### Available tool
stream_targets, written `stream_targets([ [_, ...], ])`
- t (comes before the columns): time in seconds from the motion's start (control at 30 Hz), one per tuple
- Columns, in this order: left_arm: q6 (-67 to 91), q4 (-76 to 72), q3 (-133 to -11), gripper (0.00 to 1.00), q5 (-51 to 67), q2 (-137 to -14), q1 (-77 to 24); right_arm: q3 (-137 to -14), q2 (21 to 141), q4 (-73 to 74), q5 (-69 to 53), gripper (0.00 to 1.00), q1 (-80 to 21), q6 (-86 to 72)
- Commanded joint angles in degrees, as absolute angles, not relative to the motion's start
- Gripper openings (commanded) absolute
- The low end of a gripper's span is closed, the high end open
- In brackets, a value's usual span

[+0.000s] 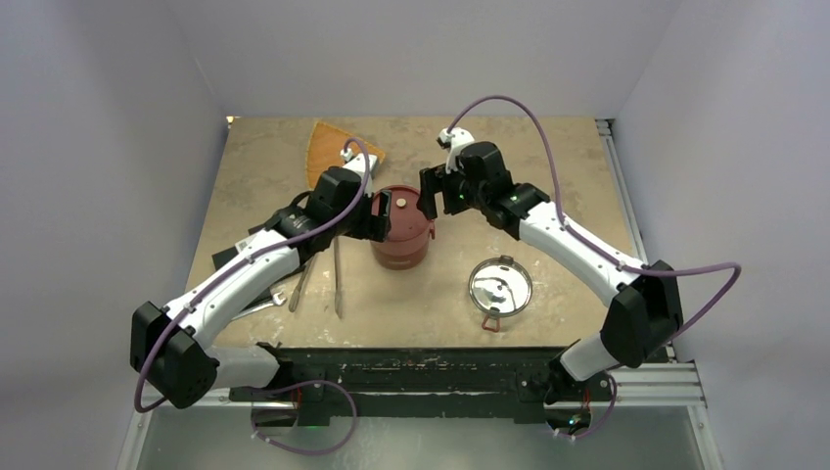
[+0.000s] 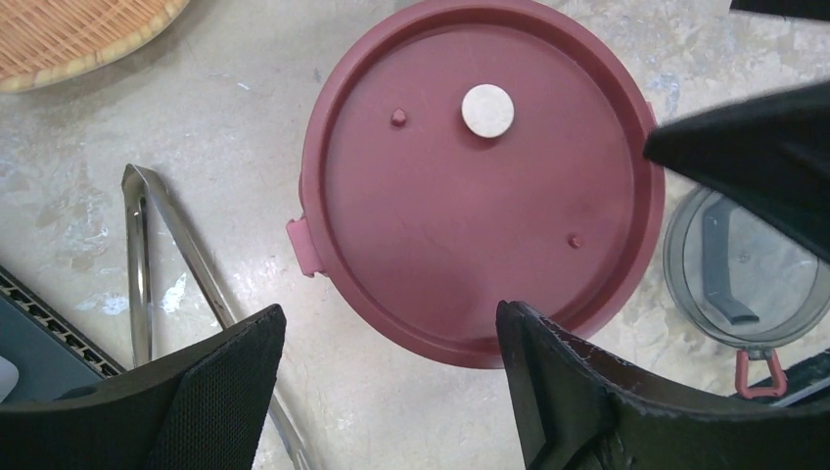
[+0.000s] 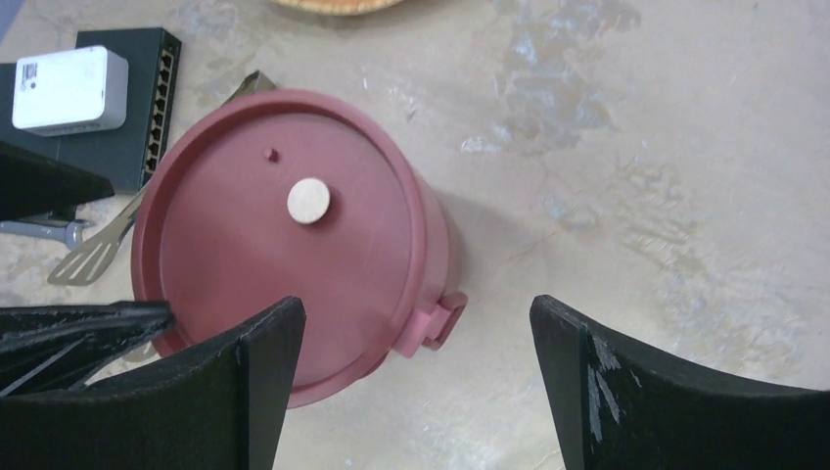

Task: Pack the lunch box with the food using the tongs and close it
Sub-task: Close the box lid on the packing box.

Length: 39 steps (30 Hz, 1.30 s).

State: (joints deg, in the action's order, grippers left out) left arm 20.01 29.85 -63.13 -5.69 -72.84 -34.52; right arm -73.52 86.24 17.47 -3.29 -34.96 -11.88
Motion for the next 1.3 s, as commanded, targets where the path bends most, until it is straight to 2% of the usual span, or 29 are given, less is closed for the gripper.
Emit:
stream_targets([
  [0.0,18.7,27.5,-64.1,0.79,-8.3,-73.5,-34.5,-72.9,85.1,17.8,0.9,0.89,-37.4,-16.0],
  [0.43,20.0,27.2,-59.2,0.79,-10.9,-74.7,-34.4,-71.5,88.7,21.4,10.6,0.89,-44.6,-19.8],
  [0.7,23.6,25.6,-52.9,0.79,-10.6,-74.2,-34.5,-62.8,87.4,18.6,9.1,0.89,-44.9,-19.8],
  [0.77,24.5,25.6,-51.5,0.79,-11.0,-74.1,-34.5,-60.8,87.8,18.2,8.5,0.88,-44.9,-26.0],
  [0.93,26.2,24.3,-48.5,0.77,-10.5,-74.1,-34.5,-56.1,88.5,16.8,5.0,0.85,-44.9,-28.7],
  [1.27,26.5,22.8,-50.3,0.76,-11.0,-77.1,-33.9,-58.1,89.3,16.3,5.1,0.85,-44.8,-30.8],
])
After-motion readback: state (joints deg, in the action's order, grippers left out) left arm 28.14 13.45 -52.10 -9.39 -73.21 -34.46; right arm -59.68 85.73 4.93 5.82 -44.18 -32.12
